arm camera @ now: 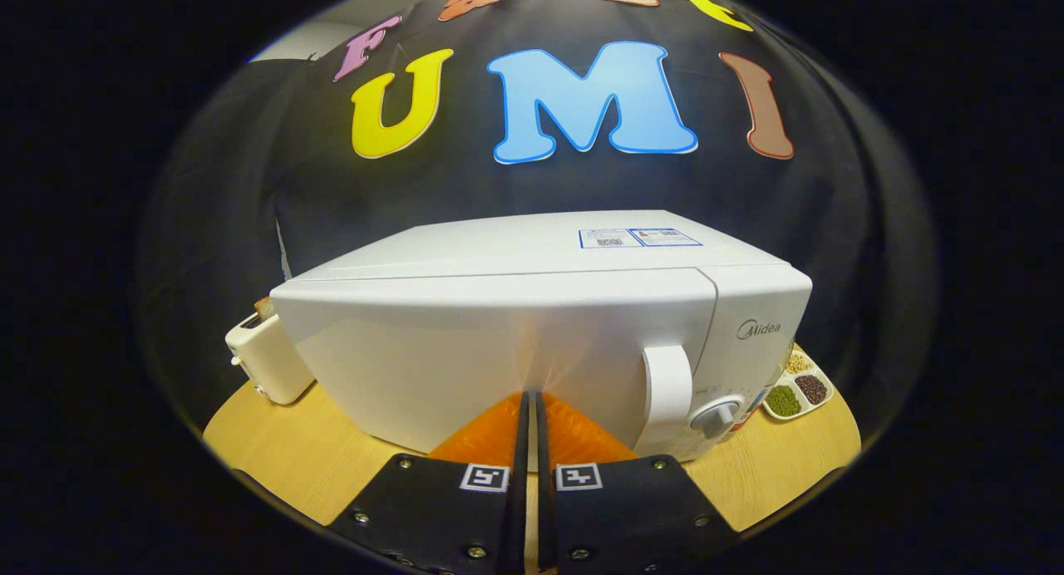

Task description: Open the microwave, put the food inside, and close the microwave door.

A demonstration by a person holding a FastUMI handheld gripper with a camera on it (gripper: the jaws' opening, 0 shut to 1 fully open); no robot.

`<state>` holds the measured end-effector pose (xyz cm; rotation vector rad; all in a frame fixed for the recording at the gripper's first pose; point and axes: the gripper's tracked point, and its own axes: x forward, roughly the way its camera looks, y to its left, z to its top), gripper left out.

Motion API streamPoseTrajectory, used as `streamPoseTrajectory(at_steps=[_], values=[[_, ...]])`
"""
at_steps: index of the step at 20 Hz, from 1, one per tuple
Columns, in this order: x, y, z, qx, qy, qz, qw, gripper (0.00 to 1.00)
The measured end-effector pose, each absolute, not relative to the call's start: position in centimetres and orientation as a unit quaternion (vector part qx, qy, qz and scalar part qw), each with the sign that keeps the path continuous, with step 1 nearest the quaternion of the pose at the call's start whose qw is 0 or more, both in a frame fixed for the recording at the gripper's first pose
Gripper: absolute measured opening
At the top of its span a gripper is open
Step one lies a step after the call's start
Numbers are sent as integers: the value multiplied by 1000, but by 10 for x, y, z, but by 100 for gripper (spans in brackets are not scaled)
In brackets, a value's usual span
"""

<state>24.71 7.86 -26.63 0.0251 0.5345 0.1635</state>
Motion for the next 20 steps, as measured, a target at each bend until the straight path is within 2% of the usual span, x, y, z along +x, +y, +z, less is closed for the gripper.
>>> streamPoseTrajectory(at_steps=[4, 15, 16, 17, 19, 20], values=[[211, 80, -215, 14, 216, 72, 974, 6], [50, 92, -107, -14, 107, 51, 993, 8], [41, 93, -102, -15, 102, 47, 994, 16], [33, 89, -103, -11, 98, 44, 994, 16], [18, 89, -97, 3, 96, 41, 995, 28], [12, 87, -93, 8, 94, 38, 995, 39]])
